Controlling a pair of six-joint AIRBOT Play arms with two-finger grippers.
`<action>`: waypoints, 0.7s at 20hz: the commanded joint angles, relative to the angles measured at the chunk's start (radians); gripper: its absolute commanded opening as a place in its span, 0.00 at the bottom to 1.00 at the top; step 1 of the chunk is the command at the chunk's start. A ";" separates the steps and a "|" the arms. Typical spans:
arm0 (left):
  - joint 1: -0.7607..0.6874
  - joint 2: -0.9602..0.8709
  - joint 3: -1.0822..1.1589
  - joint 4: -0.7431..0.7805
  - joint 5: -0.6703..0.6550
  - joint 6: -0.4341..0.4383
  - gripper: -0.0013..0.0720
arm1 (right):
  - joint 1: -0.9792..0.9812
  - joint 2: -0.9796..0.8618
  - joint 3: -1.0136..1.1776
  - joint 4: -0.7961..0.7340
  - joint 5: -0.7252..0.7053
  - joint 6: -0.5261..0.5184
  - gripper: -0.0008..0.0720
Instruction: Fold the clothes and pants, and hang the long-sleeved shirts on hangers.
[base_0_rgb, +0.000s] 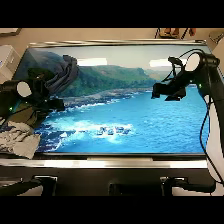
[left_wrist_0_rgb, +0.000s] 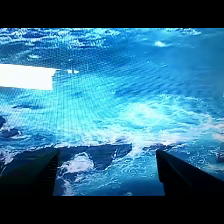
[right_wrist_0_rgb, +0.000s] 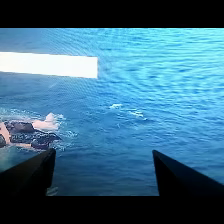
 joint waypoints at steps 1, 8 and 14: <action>0.000 0.001 0.000 0.000 0.000 0.000 0.99 | 0.001 -0.001 0.000 0.000 0.000 0.000 0.95; 0.000 0.001 0.000 0.000 0.000 0.000 0.99 | 0.001 -0.001 0.000 0.000 0.000 0.000 0.95; -0.001 -0.001 -0.002 -0.003 0.031 0.000 0.99 | 0.001 -0.001 0.000 -0.001 -0.048 0.001 0.94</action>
